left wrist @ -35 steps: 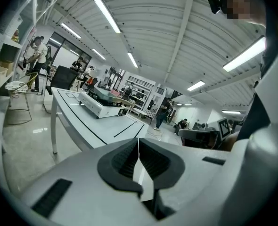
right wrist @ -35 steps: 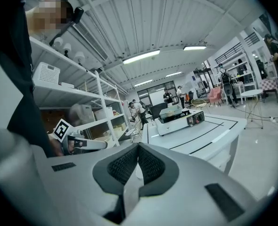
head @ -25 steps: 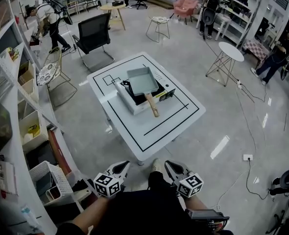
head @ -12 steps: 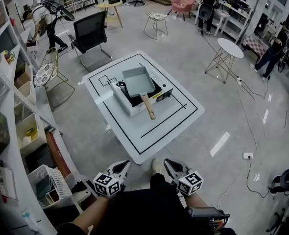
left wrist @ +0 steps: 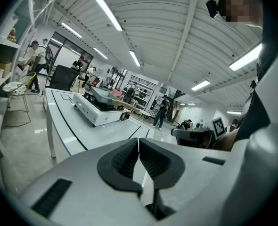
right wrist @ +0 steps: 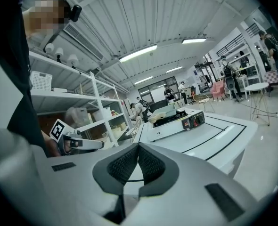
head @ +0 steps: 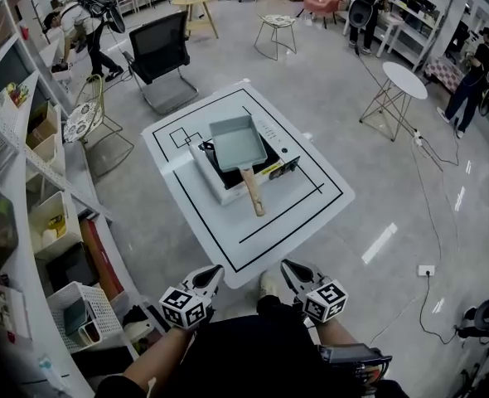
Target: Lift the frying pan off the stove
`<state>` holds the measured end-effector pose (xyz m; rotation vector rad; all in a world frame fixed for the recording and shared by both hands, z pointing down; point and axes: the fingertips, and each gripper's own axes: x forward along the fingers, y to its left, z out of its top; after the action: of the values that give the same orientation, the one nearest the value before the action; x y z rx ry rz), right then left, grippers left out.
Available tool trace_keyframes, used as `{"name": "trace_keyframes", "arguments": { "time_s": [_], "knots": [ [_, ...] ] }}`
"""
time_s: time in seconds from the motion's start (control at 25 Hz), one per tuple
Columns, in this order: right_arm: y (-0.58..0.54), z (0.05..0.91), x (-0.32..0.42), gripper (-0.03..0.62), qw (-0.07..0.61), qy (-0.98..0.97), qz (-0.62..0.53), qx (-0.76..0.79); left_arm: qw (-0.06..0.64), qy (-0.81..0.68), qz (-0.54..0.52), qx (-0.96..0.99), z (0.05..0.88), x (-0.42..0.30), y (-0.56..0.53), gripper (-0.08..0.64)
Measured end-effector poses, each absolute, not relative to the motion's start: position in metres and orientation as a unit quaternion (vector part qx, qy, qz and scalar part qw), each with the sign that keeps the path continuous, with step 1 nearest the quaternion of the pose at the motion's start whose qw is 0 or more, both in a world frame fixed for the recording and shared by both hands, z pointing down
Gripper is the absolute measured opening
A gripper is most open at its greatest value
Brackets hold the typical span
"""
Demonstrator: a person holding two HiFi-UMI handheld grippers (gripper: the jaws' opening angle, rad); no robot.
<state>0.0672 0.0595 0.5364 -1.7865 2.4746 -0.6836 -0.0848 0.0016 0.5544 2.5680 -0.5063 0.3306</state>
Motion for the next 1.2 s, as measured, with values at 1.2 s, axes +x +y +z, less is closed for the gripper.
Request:
{"name": "trace_keyframes", "arguments": {
  "time_s": [1.2],
  "knots": [
    [-0.063,0.542,0.157,0.026,0.046,0.838,-0.255,-0.480,0.265,-0.266,0.124,0.919,0.544,0.004,-0.084,0.014]
  ]
}}
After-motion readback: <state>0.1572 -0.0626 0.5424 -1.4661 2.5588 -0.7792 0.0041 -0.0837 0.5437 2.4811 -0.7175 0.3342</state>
